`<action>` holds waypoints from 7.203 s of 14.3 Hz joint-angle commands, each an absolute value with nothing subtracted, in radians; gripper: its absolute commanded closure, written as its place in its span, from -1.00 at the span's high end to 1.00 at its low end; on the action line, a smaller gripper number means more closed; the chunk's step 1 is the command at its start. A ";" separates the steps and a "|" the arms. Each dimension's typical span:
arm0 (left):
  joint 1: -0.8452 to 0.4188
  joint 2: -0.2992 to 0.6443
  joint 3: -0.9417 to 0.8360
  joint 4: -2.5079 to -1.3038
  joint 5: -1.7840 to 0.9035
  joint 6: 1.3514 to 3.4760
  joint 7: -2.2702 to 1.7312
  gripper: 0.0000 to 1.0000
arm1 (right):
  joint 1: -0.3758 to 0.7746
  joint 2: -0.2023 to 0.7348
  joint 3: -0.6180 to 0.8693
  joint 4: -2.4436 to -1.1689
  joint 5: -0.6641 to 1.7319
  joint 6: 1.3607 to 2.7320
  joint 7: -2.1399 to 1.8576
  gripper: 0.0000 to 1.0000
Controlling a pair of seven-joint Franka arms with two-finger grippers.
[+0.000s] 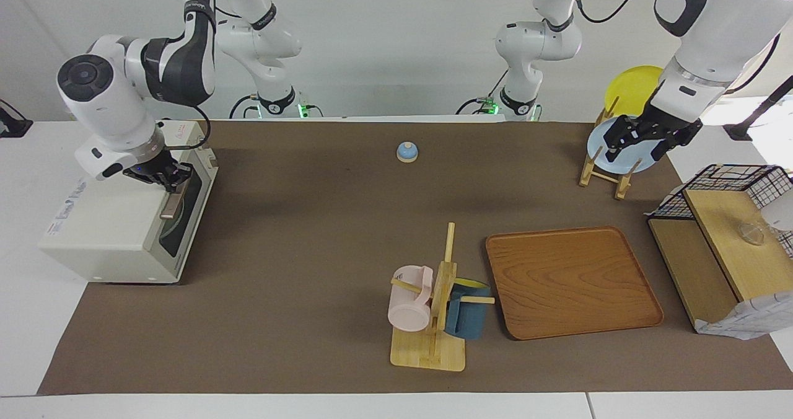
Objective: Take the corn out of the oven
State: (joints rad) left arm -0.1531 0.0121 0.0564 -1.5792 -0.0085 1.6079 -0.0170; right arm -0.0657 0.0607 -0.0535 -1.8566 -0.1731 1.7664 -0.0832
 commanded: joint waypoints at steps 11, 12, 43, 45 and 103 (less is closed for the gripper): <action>-0.149 -0.003 0.055 -1.588 -0.011 1.597 -0.011 1.00 | 0.029 0.231 -0.043 -1.931 -0.147 2.069 0.067 -1.00; -0.149 -0.003 0.055 -1.588 -0.011 1.597 -0.011 1.00 | 0.028 0.251 -0.043 -1.931 -0.138 2.083 0.067 -1.00; -0.149 -0.003 0.055 -1.588 -0.011 1.597 -0.011 1.00 | -0.094 0.187 0.048 -1.976 -0.168 2.017 0.110 -1.00; -0.149 -0.003 0.055 -1.588 -0.011 1.597 -0.011 1.00 | -0.054 0.195 0.048 -1.947 -0.189 1.993 0.113 -1.00; -0.318 0.397 0.046 -1.798 -0.002 2.217 -0.234 -1.00 | -0.150 0.068 0.118 -1.821 -0.175 1.717 -0.015 -0.22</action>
